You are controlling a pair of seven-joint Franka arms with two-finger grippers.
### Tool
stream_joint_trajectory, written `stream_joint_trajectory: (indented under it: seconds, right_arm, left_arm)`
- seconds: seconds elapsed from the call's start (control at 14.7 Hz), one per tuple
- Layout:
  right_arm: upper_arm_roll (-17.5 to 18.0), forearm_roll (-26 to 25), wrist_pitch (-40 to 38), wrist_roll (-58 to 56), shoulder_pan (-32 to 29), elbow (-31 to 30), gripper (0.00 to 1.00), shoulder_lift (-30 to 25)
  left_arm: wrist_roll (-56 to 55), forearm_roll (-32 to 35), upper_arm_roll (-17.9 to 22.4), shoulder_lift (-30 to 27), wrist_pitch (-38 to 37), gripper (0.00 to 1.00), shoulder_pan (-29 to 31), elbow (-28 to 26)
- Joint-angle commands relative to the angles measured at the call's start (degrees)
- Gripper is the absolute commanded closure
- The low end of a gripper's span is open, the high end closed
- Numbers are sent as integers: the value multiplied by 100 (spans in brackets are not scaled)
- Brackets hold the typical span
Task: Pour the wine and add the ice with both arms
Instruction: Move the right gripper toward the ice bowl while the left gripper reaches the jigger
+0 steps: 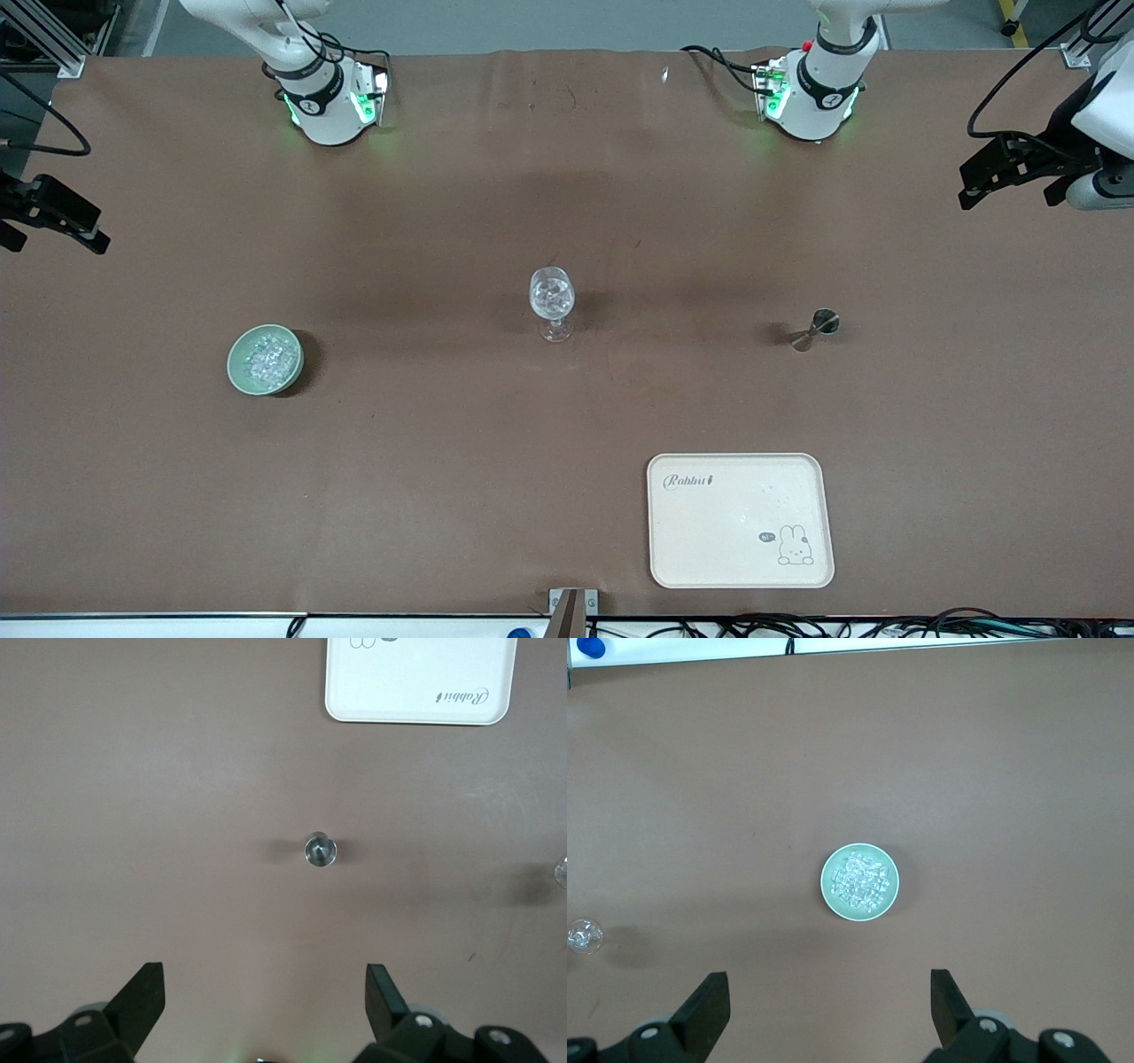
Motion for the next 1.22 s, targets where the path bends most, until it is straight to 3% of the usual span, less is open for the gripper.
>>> stream_joint_trajectory:
  seconds: [0.0,0.27,0.61,0.75,0.95,1.16]
  right_arm:
    - [26,-19,9,-22,-11,46,0,23]
    - [26,-19,9,-22,-11,46,0,23]
    - [26,-19,26,-4,-46,46,0,32]
    - [26,-10,306,-13,-64,46,0,398]
    - [17,-19,596,57,-64,46,0,1014]
    - [0,42,650,66,-135,46,0,1156]
  left_arm:
    - [-104,24,-18,-66,-187,0,25,14]
    - [-17,94,26,267,-188,0,43,374]
    - [160,-203,53,776,-153,0,313,348]
    - [81,-808,53,1083,-153,0,744,322]
    - [-86,-1092,53,1497,-126,0,1088,217]
    - [-576,-1328,53,1796,312,1,1281,-195]
